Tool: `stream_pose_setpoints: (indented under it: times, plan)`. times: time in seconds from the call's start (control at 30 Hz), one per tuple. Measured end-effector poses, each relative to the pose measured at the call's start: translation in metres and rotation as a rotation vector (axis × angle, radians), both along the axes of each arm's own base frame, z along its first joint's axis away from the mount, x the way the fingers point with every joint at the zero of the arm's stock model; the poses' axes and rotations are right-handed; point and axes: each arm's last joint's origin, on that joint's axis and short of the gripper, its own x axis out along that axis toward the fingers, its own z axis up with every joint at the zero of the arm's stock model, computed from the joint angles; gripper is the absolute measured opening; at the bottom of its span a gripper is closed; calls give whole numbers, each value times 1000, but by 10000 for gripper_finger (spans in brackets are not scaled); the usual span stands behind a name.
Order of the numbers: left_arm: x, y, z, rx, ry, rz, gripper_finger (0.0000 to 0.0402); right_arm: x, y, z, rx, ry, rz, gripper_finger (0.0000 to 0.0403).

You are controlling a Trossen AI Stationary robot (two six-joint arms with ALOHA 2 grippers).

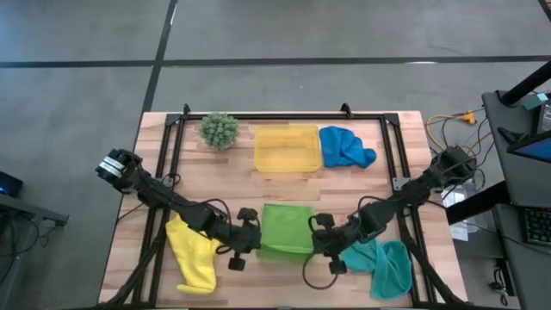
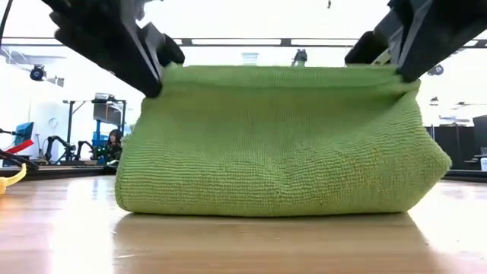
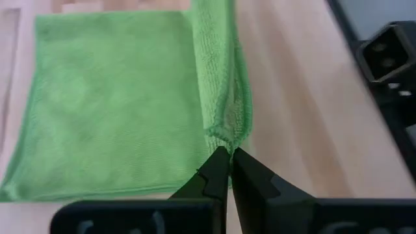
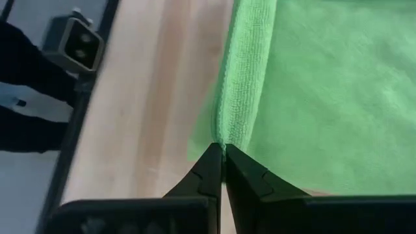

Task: Fold microfiber towels
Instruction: Fold the green towel

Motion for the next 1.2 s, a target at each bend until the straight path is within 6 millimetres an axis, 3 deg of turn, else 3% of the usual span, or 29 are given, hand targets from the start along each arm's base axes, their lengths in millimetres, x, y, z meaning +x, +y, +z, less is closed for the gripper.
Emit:
stream_pose_setpoints:
  times: [0.73,1.0,1.2]
  plan:
    - [11,43,-5,55,-4,166,0,7,-59,-23,-78,65,-80,9]
    - [13,54,-9,103,-7,237,0,-2,-82,-24,-99,59,-112,9]
    - [16,62,-11,116,-7,273,0,2,-90,-22,-145,25,-70,9]
